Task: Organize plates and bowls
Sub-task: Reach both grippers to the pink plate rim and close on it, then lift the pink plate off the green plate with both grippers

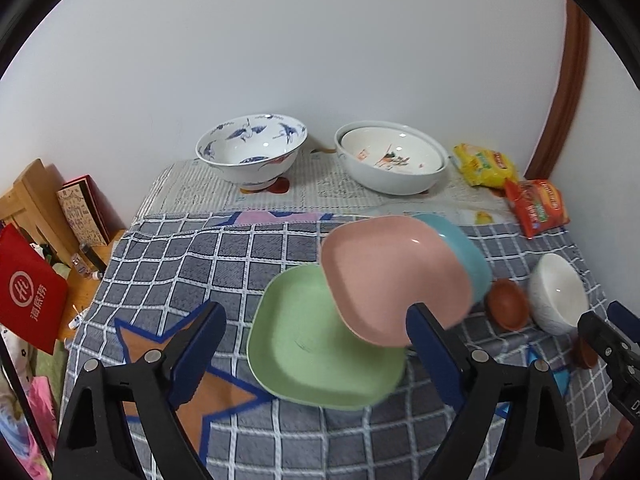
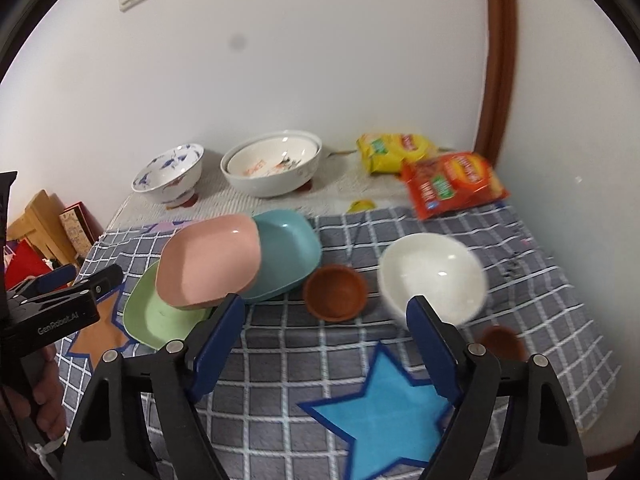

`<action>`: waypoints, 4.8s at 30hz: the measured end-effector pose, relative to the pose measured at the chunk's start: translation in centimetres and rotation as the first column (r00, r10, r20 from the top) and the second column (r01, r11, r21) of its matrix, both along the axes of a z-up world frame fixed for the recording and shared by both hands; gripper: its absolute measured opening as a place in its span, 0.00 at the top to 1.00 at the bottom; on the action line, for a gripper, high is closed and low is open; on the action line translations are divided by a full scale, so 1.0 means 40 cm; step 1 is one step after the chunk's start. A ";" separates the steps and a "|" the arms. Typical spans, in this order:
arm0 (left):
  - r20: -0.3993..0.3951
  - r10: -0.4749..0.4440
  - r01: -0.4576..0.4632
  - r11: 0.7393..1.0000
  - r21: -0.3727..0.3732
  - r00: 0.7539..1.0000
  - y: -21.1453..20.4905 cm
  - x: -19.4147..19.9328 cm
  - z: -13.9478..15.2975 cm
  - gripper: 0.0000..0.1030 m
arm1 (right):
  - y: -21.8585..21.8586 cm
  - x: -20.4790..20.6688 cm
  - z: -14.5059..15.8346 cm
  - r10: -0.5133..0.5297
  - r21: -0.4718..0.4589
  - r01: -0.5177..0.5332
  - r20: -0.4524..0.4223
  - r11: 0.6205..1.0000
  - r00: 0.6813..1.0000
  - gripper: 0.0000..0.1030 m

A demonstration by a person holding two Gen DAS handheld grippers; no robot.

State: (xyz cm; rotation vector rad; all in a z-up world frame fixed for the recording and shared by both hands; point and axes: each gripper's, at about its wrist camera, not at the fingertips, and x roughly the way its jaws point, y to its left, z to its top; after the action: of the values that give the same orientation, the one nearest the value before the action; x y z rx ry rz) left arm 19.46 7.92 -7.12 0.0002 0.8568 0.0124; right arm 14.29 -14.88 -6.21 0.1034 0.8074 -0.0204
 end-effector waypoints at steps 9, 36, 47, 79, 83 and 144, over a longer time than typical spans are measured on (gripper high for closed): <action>-0.042 -0.037 0.037 0.999 0.005 0.998 0.006 0.112 -0.062 0.17 | 0.038 0.106 -0.073 0.005 0.066 -0.002 -0.039 0.998 0.999 0.32; -0.128 -0.015 0.004 0.996 -0.085 0.992 0.007 0.215 -0.177 0.35 | 0.118 0.364 -0.223 0.151 0.132 -0.136 -0.112 0.982 0.982 0.65; -0.144 -0.062 0.044 0.991 -0.124 0.988 -0.017 0.187 -0.181 0.81 | 0.116 0.338 -0.232 0.169 0.210 -0.139 -0.133 0.968 0.977 0.94; -0.070 -0.042 0.030 0.985 -0.167 0.997 0.093 -0.076 -0.059 0.85 | 0.200 0.022 -0.072 0.167 0.214 -0.155 -0.040 0.965 0.985 0.94; -0.074 -0.030 0.018 0.986 -0.167 0.997 0.116 -0.082 -0.065 0.85 | 0.221 0.016 -0.084 0.177 0.228 -0.161 -0.051 0.960 0.983 0.94; -0.150 -0.034 0.012 0.990 -0.143 0.988 0.177 0.062 -0.162 0.85 | 0.297 0.121 -0.220 0.204 0.233 -0.164 -0.157 0.959 0.966 0.94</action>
State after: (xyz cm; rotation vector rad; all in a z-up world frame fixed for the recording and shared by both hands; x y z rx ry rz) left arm 21.93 15.01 -13.58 -0.1240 1.0086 -0.0710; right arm 19.15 -2.99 -15.01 0.2360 0.9960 0.2399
